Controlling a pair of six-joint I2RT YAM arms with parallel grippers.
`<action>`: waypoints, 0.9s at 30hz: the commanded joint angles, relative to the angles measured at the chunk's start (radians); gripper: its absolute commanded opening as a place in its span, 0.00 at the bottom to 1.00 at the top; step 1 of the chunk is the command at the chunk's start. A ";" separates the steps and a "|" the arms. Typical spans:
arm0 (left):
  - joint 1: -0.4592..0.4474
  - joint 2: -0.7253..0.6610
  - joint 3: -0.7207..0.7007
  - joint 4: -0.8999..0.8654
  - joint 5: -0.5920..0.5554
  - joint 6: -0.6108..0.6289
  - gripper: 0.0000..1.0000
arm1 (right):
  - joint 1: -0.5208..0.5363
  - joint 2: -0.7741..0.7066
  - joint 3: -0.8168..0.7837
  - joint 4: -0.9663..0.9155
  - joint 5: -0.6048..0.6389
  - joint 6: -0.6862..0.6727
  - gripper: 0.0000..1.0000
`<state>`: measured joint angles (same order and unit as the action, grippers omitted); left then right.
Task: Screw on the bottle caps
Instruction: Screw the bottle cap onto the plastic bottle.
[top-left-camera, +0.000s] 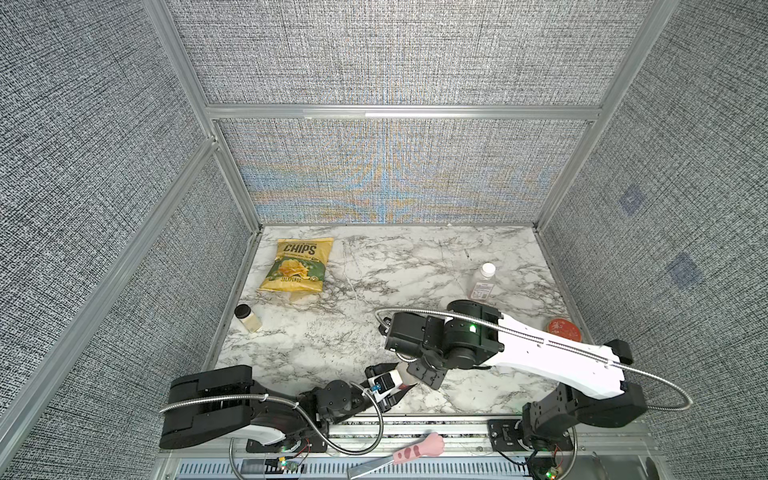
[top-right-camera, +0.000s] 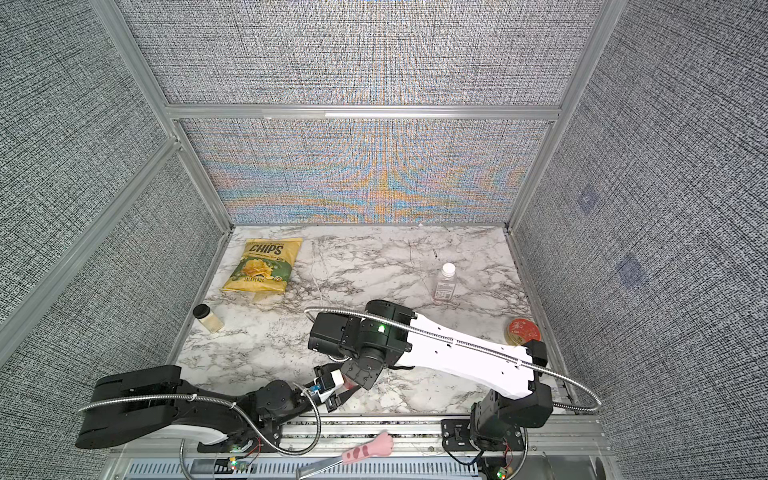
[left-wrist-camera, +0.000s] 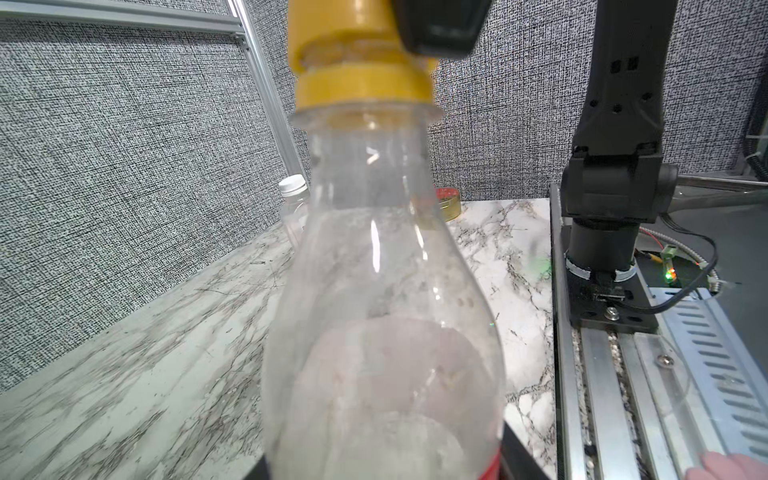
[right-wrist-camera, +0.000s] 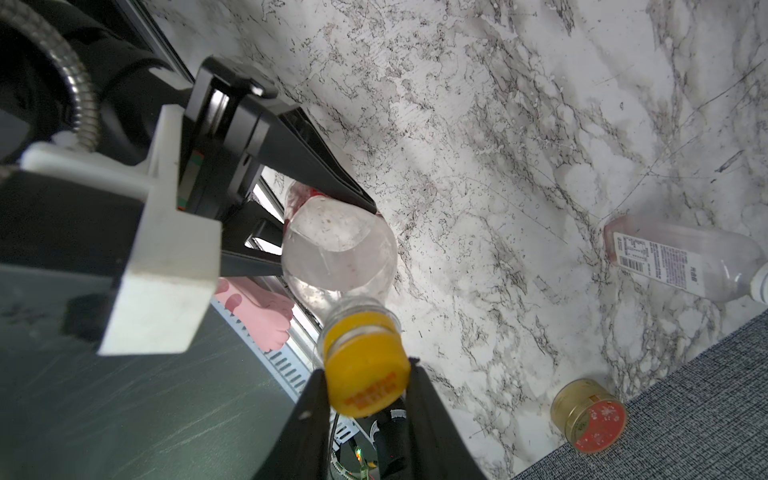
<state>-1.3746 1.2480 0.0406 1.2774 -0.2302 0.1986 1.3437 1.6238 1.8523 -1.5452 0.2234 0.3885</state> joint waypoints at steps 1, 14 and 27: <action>-0.019 0.030 0.019 0.282 -0.005 0.069 0.52 | -0.016 0.004 0.008 -0.003 0.029 0.046 0.20; -0.082 0.176 0.104 0.352 -0.210 0.211 0.54 | -0.068 -0.005 0.022 0.020 -0.017 0.147 0.19; -0.113 0.231 0.158 0.352 -0.318 0.242 0.54 | -0.147 -0.047 -0.007 0.094 -0.041 0.313 0.20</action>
<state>-1.4803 1.4822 0.1802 1.4300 -0.5976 0.3962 1.2079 1.5833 1.8542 -1.5719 0.1513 0.6231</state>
